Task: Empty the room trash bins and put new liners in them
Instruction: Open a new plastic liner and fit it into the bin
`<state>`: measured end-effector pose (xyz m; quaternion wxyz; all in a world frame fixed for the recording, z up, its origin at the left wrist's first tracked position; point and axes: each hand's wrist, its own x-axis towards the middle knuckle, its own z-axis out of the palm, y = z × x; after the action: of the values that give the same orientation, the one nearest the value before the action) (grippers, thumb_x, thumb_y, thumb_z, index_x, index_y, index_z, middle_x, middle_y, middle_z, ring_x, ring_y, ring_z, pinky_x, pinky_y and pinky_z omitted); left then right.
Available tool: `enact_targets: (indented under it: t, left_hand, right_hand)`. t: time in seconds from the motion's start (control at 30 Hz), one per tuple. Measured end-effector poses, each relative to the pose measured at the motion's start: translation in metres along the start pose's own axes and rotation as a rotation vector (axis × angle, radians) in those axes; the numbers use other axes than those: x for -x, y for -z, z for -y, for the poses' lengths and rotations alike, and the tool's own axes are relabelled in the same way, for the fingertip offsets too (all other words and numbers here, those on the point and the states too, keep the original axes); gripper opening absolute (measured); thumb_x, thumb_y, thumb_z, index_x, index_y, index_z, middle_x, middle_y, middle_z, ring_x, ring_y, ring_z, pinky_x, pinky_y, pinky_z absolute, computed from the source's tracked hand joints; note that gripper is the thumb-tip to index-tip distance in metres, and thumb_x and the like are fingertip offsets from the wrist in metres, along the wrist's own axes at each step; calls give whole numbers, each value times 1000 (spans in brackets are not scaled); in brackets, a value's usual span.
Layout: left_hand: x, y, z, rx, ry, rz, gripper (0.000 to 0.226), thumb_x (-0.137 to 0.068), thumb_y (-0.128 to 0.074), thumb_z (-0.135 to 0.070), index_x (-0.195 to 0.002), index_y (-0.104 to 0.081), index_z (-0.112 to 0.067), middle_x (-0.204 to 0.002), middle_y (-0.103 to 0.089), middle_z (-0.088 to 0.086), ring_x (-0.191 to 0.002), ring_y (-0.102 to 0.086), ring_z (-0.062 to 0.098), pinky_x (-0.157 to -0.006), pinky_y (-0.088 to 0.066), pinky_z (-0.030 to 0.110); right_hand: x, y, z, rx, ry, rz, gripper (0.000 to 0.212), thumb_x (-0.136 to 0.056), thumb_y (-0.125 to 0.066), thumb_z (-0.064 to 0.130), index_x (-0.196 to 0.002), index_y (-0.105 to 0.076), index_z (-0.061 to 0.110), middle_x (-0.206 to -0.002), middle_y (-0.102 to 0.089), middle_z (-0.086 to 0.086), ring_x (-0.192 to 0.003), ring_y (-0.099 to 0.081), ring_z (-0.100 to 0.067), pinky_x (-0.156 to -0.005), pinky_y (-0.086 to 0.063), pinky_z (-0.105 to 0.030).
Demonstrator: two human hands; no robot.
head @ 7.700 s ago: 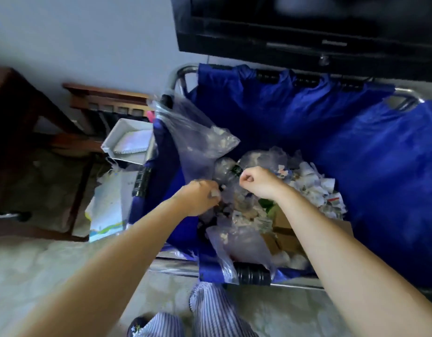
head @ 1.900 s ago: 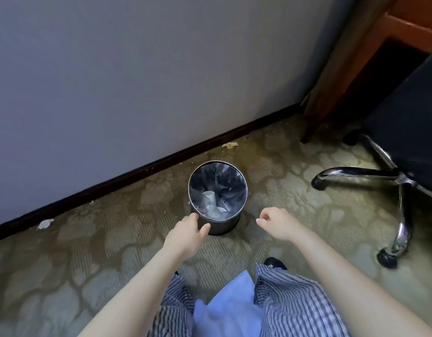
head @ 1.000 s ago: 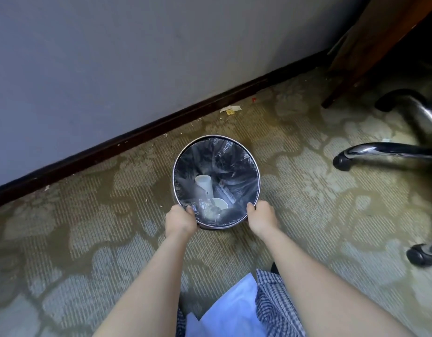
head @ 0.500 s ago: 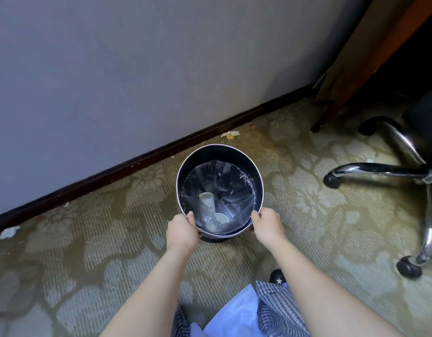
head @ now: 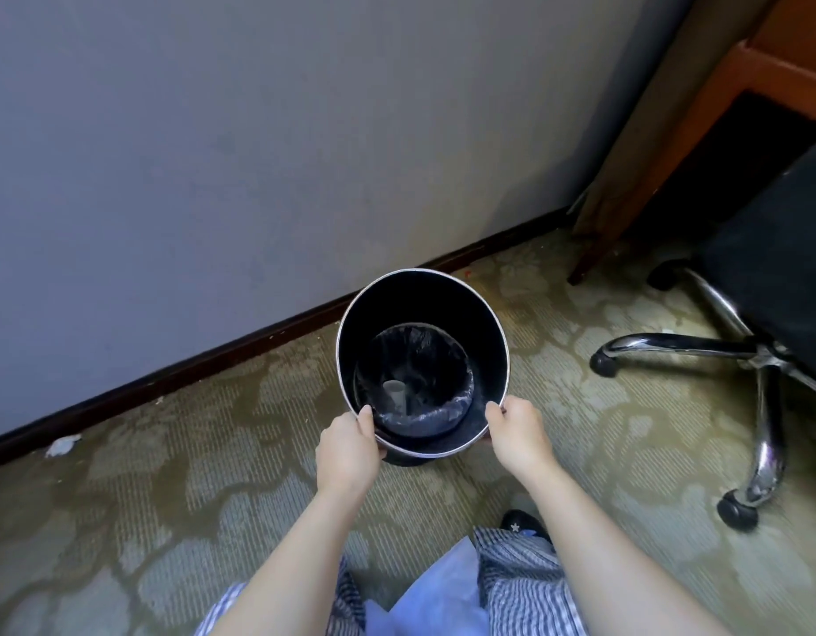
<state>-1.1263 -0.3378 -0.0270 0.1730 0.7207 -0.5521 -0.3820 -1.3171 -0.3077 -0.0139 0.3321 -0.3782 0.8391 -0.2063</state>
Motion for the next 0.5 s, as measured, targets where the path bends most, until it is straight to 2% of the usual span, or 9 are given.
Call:
enact_targets:
  t: [0.1, 0.23, 0.37, 0.5]
  left_hand:
    - [24, 9, -6, 38, -43, -29, 44, -102, -31, -33, -79, -60, -7, -68, -69, -1, -77, -66, 23, -81, -49, 40]
    - [59, 20, -14, 33, -118, -87, 43, -102, -32, -32, -79, -58, -7, -72, -68, -1, -80, -62, 24, -79, -45, 38]
    - [91, 20, -19, 57, -149, -111, 41, -101, -32, -32, -80, -55, -5, -76, -68, 2, -76, -58, 22, -69, -39, 35]
    - [107, 11, -28, 78, -191, -124, 38, -101, -34, -32, -80, -55, -8, -77, -66, 2, -73, -57, 17, -65, -38, 34]
  right_hand:
    - [19, 13, -3, -25, 33, -31, 39, -97, -43, 19, -59, -36, 12, -61, -42, -2, -64, -42, -25, -53, -26, -33]
    - [44, 26, -10, -101, 72, -72, 37, -96, -44, 20, -61, -38, 10, -61, -45, -6, -64, -46, -29, -60, -35, -36]
    - [65, 41, -21, -163, 114, -132, 37, -96, -45, 19, -61, -36, 10, -59, -43, -5, -63, -43, -27, -60, -33, -36]
    - [78, 58, -28, -221, 160, -194, 39, -97, -45, 17, -61, -34, 11, -57, -39, -3, -57, -37, -20, -53, -30, -33]
